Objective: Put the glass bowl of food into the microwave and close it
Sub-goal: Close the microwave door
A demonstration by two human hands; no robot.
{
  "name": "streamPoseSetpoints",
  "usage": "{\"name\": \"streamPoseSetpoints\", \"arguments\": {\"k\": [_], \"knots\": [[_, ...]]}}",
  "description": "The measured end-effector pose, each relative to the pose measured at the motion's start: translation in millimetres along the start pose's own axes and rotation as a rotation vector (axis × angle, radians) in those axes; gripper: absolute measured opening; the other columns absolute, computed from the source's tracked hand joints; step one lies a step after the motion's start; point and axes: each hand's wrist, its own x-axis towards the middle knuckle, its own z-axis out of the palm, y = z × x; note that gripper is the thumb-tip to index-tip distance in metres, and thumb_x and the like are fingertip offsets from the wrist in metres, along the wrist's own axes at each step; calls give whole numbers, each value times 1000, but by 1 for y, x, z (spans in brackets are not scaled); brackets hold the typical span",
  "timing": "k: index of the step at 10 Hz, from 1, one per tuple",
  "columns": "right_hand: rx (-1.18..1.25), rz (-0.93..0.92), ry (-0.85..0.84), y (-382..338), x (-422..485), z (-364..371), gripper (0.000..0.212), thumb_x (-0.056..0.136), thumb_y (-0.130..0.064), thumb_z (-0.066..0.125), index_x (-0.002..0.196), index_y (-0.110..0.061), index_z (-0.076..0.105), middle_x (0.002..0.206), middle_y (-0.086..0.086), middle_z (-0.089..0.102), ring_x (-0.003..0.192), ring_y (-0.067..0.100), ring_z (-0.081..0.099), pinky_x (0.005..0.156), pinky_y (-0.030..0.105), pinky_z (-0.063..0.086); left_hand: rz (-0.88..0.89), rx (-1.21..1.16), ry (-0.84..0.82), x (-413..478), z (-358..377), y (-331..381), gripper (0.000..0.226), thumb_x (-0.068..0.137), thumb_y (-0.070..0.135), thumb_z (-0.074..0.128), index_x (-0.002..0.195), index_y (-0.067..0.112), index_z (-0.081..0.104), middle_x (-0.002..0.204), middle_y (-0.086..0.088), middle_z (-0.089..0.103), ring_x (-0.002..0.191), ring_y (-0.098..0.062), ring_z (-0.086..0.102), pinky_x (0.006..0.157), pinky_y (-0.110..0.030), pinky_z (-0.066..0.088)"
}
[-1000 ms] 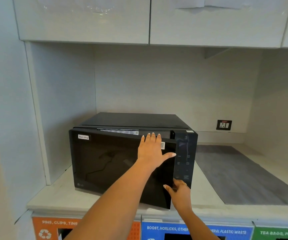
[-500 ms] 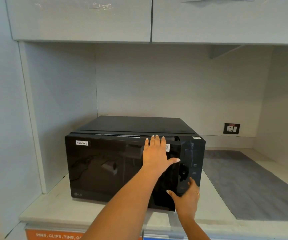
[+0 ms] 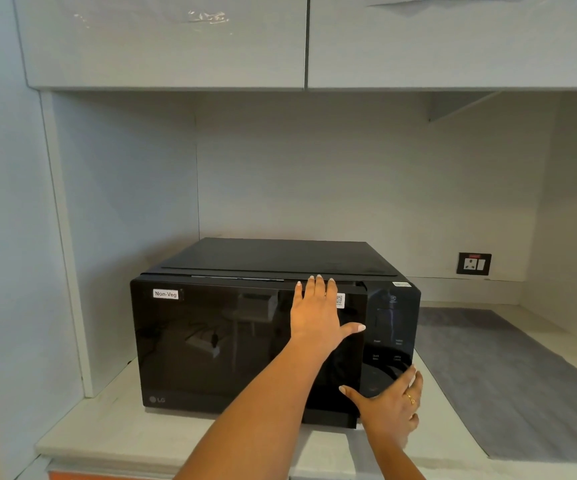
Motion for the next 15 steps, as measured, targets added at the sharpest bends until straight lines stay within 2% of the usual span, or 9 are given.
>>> {"name": "streamPoseSetpoints", "arguments": {"k": [2, 7, 12, 15], "knots": [[4, -45, -21, 2, 11, 0, 135, 48, -60, 79, 145, -14, -3, 157, 11, 5, 143, 33, 9, 111, 58, 18, 1, 16, 19, 3, 5, 0, 97, 80, 71, 40, 150, 13, 5, 159, -12, 8, 147, -28, 2, 118, -46, 0], [143, -141, -48, -10, 26, -9, 135, 49, -54, 82, 146, -15, -4, 157, 10, 6, 143, 35, 12, 111, 61, 16, -2, 30, 43, 2, 7, 2, 99, 80, 72, 40, 150, 10, 5, 159, -14, 9, 147, -29, 3, 118, -47, 1], [65, -31, -46, -23, 30, -14, 140, 44, -57, 82, 145, -20, -7, 153, 13, 21, 139, 39, 24, 106, 63, 26, -19, 34, 32, 7, 7, 2, 99, 81, 72, 40, 150, 10, 5, 159, -14, 8, 147, -29, 1, 118, -47, 1], [32, 11, -11, -26, 30, -12, 141, 41, -59, 82, 144, -19, -6, 151, 15, 24, 136, 39, 28, 103, 62, 31, -21, 27, 10, 10, 4, 3, 98, 81, 71, 40, 150, 9, 4, 159, -14, 6, 147, -29, 0, 119, -46, 1]]}}
